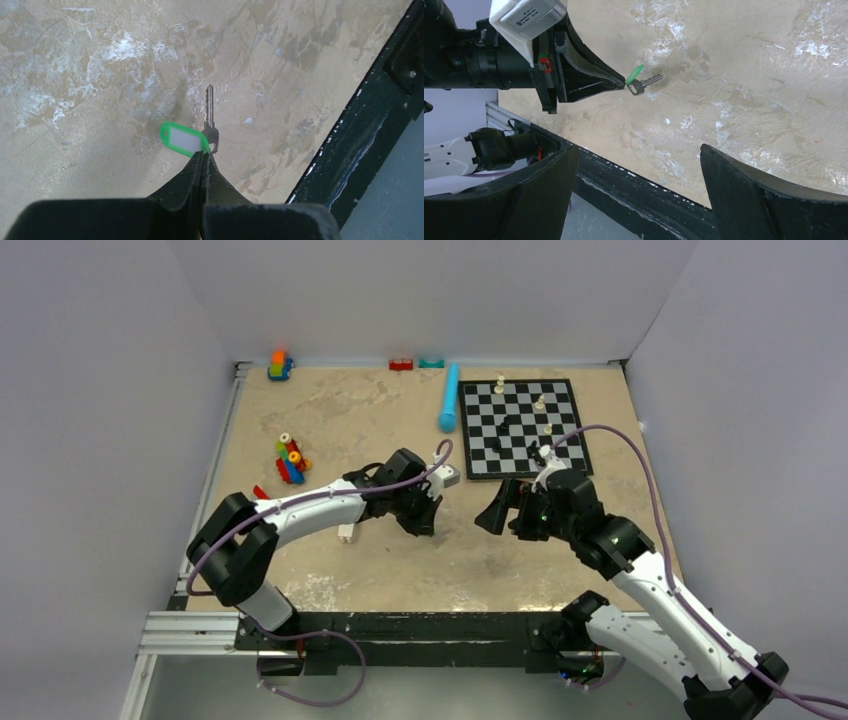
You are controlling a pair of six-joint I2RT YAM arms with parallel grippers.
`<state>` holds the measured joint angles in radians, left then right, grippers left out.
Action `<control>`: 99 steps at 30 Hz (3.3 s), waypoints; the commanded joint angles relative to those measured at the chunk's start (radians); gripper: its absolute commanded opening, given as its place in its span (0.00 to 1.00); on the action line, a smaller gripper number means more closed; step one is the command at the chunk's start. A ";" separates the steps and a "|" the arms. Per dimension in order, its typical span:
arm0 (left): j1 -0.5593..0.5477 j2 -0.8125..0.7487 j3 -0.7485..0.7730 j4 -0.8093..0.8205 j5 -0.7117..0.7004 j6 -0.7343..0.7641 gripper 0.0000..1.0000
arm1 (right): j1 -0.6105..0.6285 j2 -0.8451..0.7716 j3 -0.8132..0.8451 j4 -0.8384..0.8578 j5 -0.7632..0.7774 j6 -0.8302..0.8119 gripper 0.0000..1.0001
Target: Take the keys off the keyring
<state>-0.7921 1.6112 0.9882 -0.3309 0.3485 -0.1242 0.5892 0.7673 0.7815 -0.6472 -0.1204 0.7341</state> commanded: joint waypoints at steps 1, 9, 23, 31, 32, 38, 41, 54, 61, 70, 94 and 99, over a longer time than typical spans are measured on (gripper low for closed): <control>0.006 -0.075 0.028 -0.025 0.054 -0.073 0.00 | 0.005 -0.025 0.058 0.010 -0.036 0.001 0.95; 0.007 -0.133 0.110 -0.145 0.075 -0.169 0.00 | 0.006 -0.056 0.091 0.017 -0.079 -0.008 0.95; 0.008 -0.371 0.257 -0.217 0.144 -0.553 0.00 | 0.006 -0.115 0.171 0.218 -0.248 0.093 0.93; 0.007 -0.488 0.312 -0.185 0.114 -0.732 0.00 | 0.004 -0.147 0.275 0.282 -0.264 0.254 0.85; 0.007 -0.497 0.315 -0.170 0.104 -0.762 0.00 | 0.005 -0.147 0.287 0.292 -0.269 0.267 0.83; 0.008 -0.535 0.319 -0.064 0.081 -0.918 0.00 | 0.004 -0.121 0.346 0.317 -0.284 0.298 0.77; 0.008 -0.540 0.342 -0.063 0.063 -0.957 0.00 | 0.004 -0.120 0.357 0.314 -0.275 0.306 0.76; 0.007 -0.558 0.352 0.053 0.087 -1.101 0.00 | 0.005 -0.130 0.327 0.357 -0.269 0.384 0.62; 0.008 -0.553 0.363 0.060 0.075 -1.117 0.00 | 0.005 -0.105 0.335 0.378 -0.269 0.408 0.55; 0.007 -0.540 0.358 0.094 0.093 -1.136 0.00 | 0.008 -0.085 0.323 0.414 -0.269 0.416 0.50; 0.007 -0.522 0.346 0.135 0.096 -1.141 0.00 | 0.069 0.059 0.406 0.455 -0.245 0.390 0.43; 0.007 -0.516 0.347 0.138 0.095 -1.140 0.00 | 0.083 0.077 0.422 0.457 -0.242 0.386 0.37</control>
<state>-0.7921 1.0916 1.3056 -0.2325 0.4339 -1.2713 0.6586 0.8341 1.1522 -0.2386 -0.3828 1.1343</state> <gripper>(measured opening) 0.011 0.395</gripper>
